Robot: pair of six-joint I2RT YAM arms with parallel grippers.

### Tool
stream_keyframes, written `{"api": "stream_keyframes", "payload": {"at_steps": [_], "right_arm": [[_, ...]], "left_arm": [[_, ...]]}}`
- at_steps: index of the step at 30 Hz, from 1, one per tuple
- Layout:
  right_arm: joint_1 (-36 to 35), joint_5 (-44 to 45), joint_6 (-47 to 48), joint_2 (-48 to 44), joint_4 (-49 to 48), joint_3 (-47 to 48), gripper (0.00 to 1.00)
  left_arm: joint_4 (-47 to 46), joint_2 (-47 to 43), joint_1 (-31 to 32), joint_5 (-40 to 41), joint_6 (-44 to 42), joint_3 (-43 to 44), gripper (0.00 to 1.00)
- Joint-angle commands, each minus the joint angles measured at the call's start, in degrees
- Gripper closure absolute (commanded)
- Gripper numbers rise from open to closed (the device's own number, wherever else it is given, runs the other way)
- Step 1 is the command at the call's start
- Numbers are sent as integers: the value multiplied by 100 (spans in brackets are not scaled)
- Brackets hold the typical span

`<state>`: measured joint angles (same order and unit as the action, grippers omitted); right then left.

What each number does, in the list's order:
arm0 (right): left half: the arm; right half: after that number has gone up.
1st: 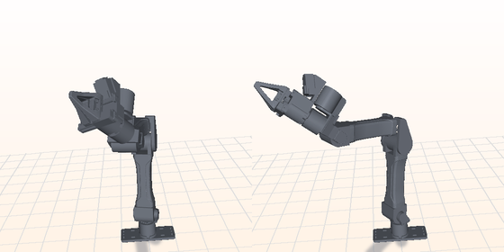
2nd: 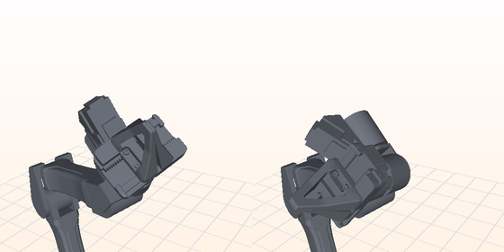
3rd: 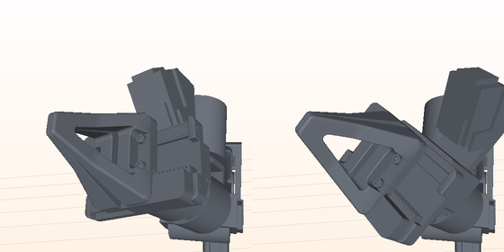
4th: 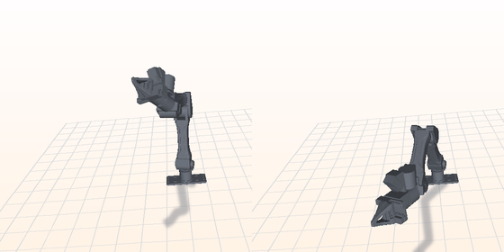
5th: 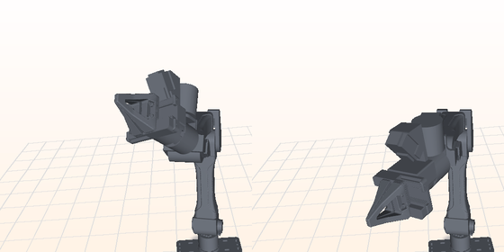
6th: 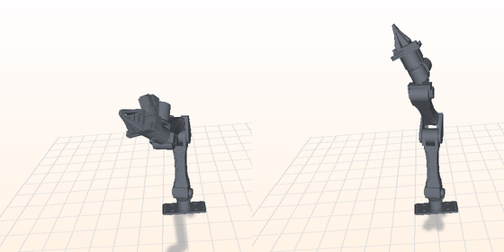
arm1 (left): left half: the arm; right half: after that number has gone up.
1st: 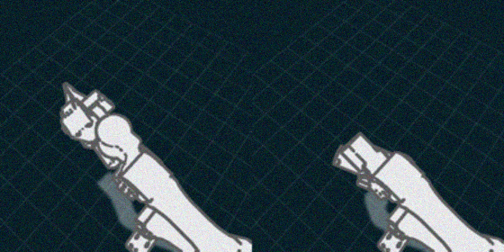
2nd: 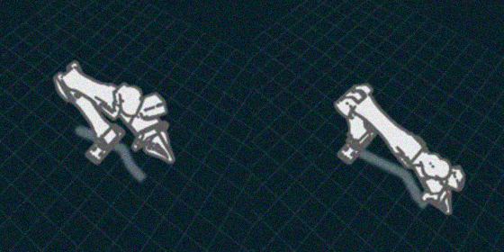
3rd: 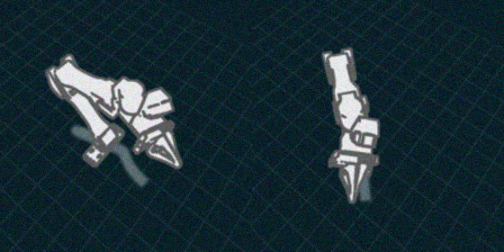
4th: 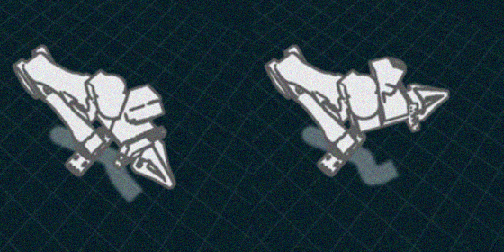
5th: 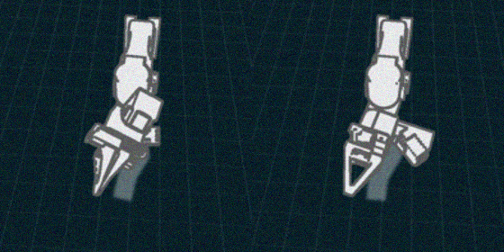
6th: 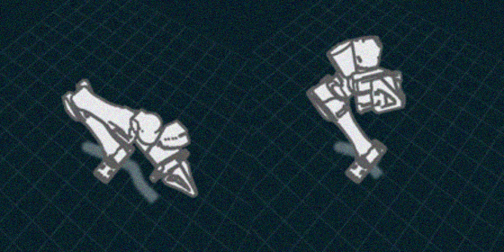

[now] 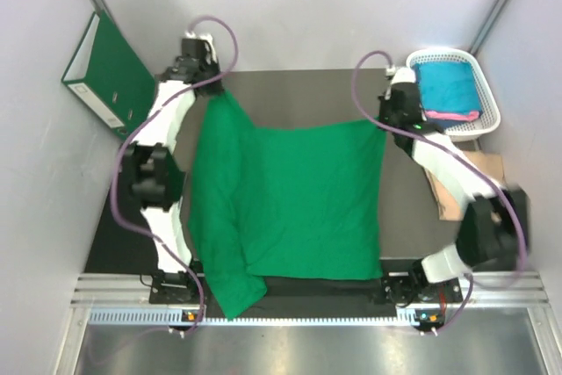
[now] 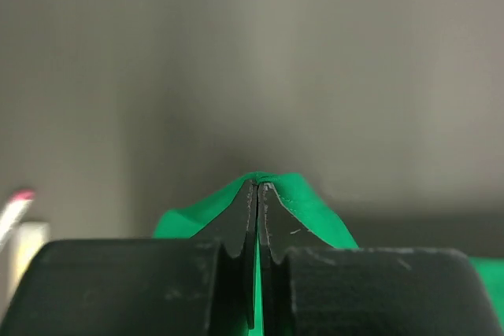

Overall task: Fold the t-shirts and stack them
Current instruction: Flatten out the tshirt

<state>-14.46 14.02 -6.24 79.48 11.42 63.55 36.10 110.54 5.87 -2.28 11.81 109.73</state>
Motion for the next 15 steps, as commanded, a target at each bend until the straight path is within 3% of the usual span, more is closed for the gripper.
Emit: {"api": "stream_keyframes", "payload": {"at_steps": [1,4,6,10,15], "right_arm": [[171,-172,0,1733,-922,1234,100],[329,-373,-61,3541,-765,2524,100],[478,-496,-245,4142,-352,3265,100],[619,-585,-474,5381,175,5057,100],[743,-646,-799,5736,431,5625,100]], "left_arm": [[-288,1682,-68,132,-109,1012,100],[273,3002,-112,97,110,2601,100],[363,3385,-138,88,216,3430,100],[-137,3457,-305,176,321,3415,100],[-489,3395,-543,10,576,3441,100]]}}
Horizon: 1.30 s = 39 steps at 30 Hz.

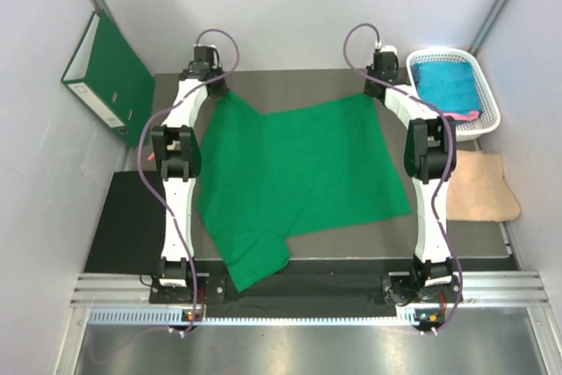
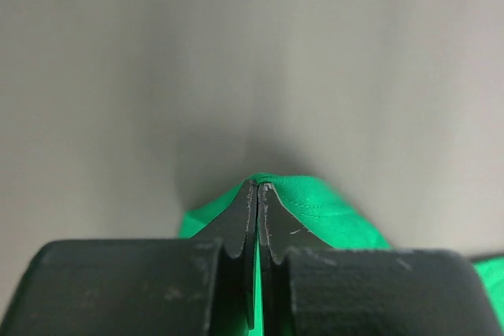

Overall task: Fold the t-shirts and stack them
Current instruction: Flatten out the tshirt, then fold the flattened tshirt in 1/3 of the way

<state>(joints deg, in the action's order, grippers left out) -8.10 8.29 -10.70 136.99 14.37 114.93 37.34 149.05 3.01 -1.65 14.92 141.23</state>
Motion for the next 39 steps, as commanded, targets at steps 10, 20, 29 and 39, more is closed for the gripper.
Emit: {"api": "stream_keyframes", "payload": {"at_steps": [10,20,29,39], "right_arm": [[203,-56,-512,-612,187,-112,100],[221,-126,-468,-981,409,-234,100],[256,-372,-363,-1438,444,-665,100],[265,-557,-415,-2202,330,-1552,100]], "left_arm": [[-957,-1167,-459,-291,591,-225,100],[-17,-1844,-380,-750,767,-1167,100],[519,-3126,-362,-591,863,-2433,100],[1021,-4322,-151,-319,1074,-3786,100]]}}
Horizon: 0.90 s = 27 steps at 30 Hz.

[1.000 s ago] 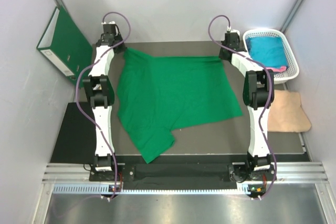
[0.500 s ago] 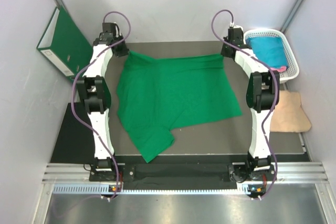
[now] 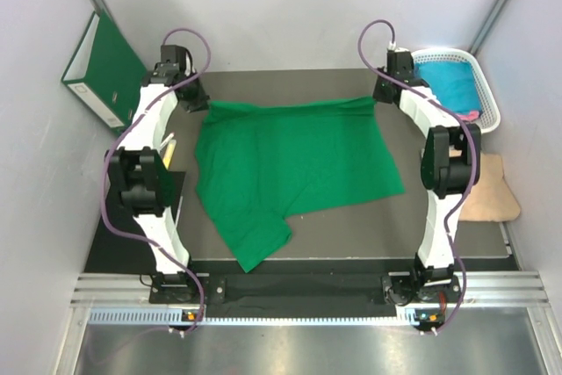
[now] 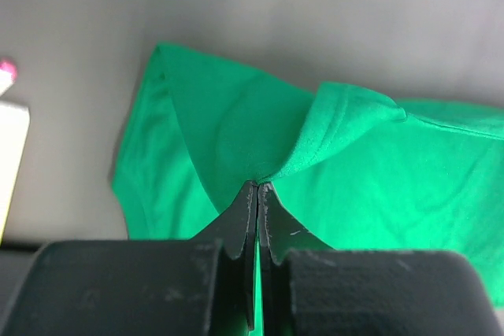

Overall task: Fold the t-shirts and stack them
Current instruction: Fold the flattened tshirt in 1/3 of the way

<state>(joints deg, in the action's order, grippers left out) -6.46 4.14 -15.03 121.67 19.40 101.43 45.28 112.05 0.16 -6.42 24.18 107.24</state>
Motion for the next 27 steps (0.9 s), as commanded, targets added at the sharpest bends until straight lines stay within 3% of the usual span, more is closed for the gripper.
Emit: {"api": "stream_keyframes", "payload": {"at_steps": [1,14,22,27], "right_arm": [[92,-177,-9,-714,-173,-263,100],[75,-379,-88,-1207,-121,-1660,100],[75,-537,-71,-891,20,-1732,100],[83,-476,-106,-618,196,-1688,92]], "left_arm": [[227,-710,142,149,165,-606,100],[658,-1396,326,176,218,-1881,100],[754,-1844,440,343,253,-2225,100],[816,-2117,484,492,236,-2155,100]]}}
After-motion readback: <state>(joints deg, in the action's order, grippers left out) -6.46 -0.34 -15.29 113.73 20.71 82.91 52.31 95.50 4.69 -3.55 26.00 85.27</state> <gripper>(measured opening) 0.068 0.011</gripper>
